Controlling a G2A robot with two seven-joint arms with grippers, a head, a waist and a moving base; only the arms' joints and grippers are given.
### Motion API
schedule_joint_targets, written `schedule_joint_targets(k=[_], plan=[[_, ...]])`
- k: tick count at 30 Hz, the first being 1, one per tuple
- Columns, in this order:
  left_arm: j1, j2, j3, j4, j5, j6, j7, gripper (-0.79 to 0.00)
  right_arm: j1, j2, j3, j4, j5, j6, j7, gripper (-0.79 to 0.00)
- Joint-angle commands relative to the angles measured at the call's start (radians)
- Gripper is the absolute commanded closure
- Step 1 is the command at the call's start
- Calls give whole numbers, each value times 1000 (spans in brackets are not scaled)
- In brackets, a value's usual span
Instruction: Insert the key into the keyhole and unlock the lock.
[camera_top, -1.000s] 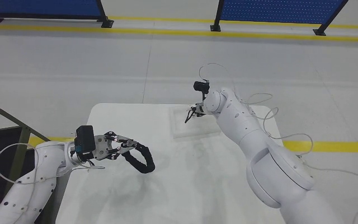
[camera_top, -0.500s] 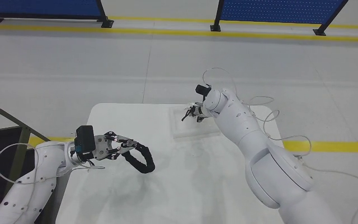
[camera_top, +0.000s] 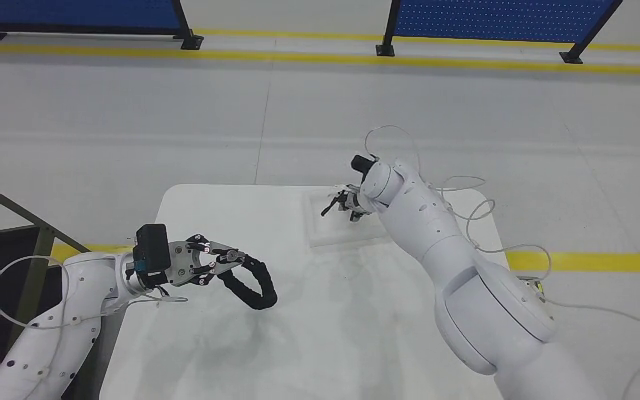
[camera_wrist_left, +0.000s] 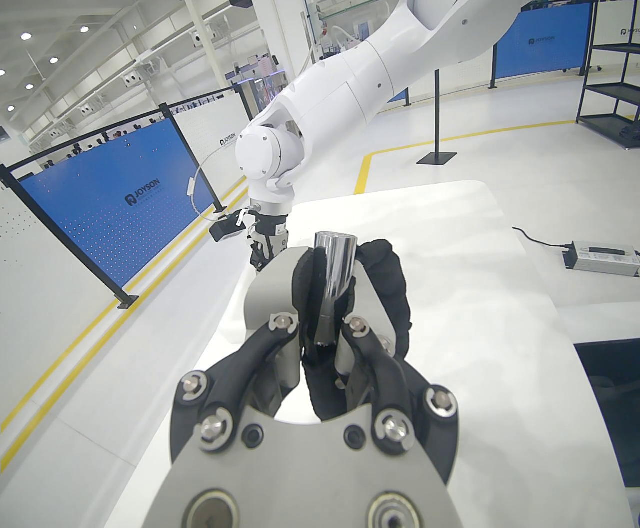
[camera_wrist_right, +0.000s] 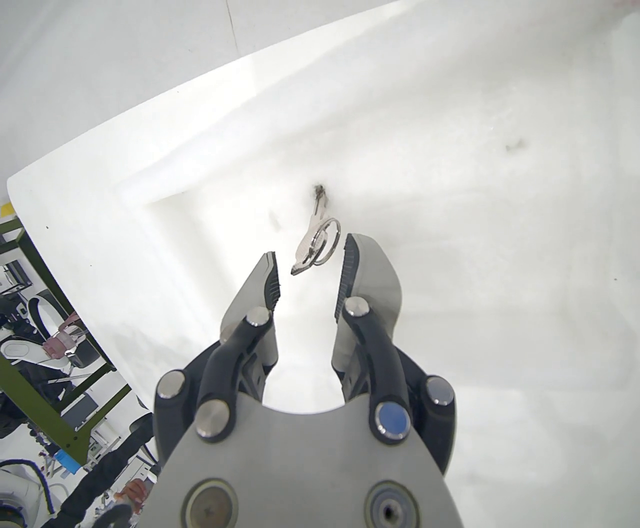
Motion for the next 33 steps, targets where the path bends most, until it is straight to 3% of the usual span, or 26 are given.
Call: schedule_joint_targets(k=[1,11,17,21,25,33], plan=[[0,0,0,0,0,0,0,0,1,-2,2,1,-1,1,-9,-240],[0,0,0,0,0,0,0,0,2,-6,5,2,-2,2,-22,-215],[0,0,0,0,0,0,0,0,-8,-5,6,-6,-3,-2,-39,-339],[0,0,0,0,0,0,0,0,-23,4,22,-37,5,5,-59,-311],[0,0,0,0,0,0,0,0,-41,10,38,-64,15,26,-74,-222],[0,0,0,0,0,0,0,0,-69,15,45,-120,-11,118,-90,-234]])
